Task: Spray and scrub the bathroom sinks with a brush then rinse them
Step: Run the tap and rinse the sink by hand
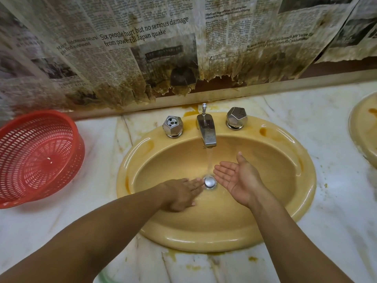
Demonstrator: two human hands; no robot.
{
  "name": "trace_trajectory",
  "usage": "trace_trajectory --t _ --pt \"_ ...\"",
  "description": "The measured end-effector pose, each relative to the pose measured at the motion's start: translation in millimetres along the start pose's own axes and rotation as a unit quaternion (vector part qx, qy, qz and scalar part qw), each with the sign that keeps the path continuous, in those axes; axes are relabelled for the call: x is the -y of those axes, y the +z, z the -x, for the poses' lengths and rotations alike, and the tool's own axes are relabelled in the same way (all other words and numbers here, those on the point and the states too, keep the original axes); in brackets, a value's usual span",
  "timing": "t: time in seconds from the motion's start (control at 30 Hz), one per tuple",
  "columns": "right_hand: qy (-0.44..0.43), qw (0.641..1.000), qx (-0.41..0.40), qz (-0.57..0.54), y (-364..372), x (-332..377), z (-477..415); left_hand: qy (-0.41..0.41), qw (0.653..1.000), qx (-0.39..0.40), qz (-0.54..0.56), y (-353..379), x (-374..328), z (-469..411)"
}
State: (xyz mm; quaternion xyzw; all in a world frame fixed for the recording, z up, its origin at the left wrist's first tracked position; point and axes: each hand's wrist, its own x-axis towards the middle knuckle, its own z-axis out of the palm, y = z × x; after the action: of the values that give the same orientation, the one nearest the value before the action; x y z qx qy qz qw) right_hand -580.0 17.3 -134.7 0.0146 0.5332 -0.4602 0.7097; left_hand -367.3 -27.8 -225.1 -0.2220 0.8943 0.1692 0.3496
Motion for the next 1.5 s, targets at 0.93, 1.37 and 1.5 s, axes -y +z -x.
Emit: trace_trajectory --t 0.93,1.37,1.5 --pt "0.054 0.996 0.053 -0.05 30.6 11.7 -7.6 -0.069 0.998 0.005 -0.004 -2.5 -0.3 22.1" --pt "0.036 0.997 0.065 0.012 29.0 23.8 -5.4 -0.1 0.993 -0.02 -0.052 -4.2 6.1 23.2" --pt "0.038 0.998 0.033 0.046 24.0 22.8 -7.7 -0.033 0.998 0.042 0.019 -5.7 -15.5 22.8"
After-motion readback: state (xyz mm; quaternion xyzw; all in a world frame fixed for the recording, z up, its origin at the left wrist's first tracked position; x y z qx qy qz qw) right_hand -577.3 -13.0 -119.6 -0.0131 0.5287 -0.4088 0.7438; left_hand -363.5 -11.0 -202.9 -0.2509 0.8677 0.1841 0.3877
